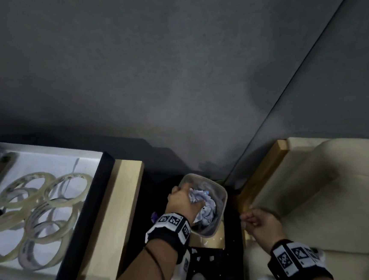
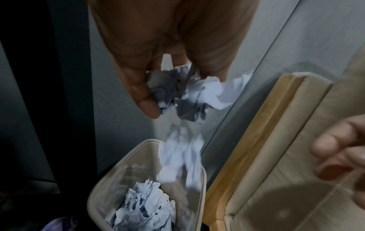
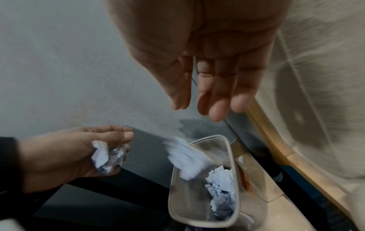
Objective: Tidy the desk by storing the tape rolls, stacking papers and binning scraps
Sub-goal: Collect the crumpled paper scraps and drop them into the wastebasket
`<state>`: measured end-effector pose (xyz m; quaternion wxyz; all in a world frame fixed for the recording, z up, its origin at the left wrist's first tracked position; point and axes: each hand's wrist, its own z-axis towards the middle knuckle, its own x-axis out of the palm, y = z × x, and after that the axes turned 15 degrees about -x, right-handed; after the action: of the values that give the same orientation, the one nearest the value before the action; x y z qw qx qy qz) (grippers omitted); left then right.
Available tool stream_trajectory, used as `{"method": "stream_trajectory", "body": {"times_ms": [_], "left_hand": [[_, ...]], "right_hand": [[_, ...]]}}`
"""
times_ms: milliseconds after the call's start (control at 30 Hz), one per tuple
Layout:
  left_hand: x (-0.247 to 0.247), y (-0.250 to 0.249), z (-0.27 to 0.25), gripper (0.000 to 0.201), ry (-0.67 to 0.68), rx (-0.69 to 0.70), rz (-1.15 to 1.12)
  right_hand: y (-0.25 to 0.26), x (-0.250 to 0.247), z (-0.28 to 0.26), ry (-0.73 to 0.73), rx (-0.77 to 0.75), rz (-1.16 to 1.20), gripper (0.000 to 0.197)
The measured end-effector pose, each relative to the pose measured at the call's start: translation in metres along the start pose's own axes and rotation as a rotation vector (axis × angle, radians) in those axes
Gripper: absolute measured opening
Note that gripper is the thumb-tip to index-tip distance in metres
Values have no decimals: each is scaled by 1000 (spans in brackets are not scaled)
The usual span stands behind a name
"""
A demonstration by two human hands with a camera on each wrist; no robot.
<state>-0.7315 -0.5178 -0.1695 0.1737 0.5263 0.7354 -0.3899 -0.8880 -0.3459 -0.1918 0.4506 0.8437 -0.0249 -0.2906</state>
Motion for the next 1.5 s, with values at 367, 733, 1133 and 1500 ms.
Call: {"method": "stream_trajectory", "body": {"times_ms": [367, 733, 1133, 1500], "left_hand": [[21, -17, 13, 58, -6, -43, 108], [-42, 7, -59, 19, -154, 45, -44], [-182, 95, -164, 18, -558, -46, -274], [-224, 245, -271, 16, -834, -411, -506]], "right_hand": [[-7, -14, -25, -42, -6, 105, 14], [86, 11, -18, 26, -213, 73, 26], [258, 112, -59, 310, -646, 25, 25], [338, 239, -158, 670, -858, -94, 20]]}}
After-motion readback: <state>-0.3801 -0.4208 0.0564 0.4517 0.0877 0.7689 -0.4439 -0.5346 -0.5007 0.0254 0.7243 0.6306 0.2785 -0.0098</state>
